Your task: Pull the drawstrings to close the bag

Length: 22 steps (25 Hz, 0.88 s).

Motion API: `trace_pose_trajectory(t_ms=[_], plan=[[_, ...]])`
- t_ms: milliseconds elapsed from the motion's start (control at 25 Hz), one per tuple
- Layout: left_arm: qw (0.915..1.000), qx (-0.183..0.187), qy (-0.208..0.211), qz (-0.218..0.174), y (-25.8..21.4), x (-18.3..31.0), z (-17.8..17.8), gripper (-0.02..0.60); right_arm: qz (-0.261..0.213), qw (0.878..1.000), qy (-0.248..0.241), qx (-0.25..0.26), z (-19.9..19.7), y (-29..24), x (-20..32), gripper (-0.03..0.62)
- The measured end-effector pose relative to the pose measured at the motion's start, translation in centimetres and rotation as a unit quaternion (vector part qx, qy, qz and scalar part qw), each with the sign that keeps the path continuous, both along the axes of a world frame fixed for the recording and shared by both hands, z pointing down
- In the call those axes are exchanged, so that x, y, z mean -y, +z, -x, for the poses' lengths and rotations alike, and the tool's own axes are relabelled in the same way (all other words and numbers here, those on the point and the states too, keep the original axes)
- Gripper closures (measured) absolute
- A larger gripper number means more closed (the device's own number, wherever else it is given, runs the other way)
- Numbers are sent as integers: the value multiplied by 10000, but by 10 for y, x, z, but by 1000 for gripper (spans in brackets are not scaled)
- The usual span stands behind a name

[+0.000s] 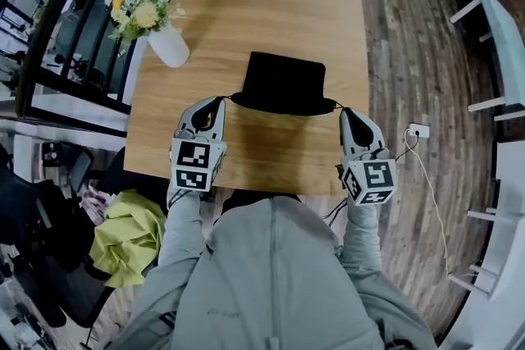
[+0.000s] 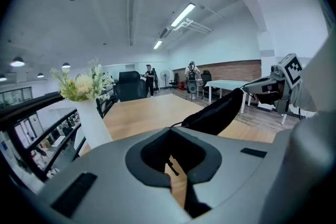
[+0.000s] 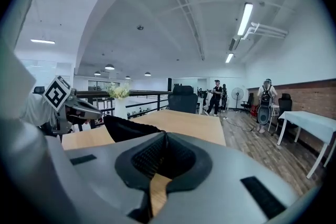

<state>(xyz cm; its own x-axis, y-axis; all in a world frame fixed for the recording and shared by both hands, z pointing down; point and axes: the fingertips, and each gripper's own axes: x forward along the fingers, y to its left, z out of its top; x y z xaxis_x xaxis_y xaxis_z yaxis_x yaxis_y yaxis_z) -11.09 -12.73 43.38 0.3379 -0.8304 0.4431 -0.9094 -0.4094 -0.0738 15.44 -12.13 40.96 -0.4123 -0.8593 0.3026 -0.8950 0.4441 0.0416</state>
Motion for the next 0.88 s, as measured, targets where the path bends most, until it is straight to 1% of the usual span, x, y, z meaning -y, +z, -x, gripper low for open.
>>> trace_pose_trajectory(t_ms=[160,280,560,680,880], plan=[[9997,-17,-133,-227,-20,3,2,554,-159,9998,50,-105,-1,-13,4,571],[9994,-51,-226,-256,-24,2,3,554,-280,9995,36,-156,0,-18,6,571],[9982,-174,-467,-323,-28,1,12,554,-540,9974,-7,-476,1,-27,11,571],[9977,-160,-581,-319,-27,1,20,555,-592,9972,66,-458,-3,-30,12,572],[9965,-166,-782,-257,-21,-2,34,554,-596,9975,282,-233,-10,-32,14,572]])
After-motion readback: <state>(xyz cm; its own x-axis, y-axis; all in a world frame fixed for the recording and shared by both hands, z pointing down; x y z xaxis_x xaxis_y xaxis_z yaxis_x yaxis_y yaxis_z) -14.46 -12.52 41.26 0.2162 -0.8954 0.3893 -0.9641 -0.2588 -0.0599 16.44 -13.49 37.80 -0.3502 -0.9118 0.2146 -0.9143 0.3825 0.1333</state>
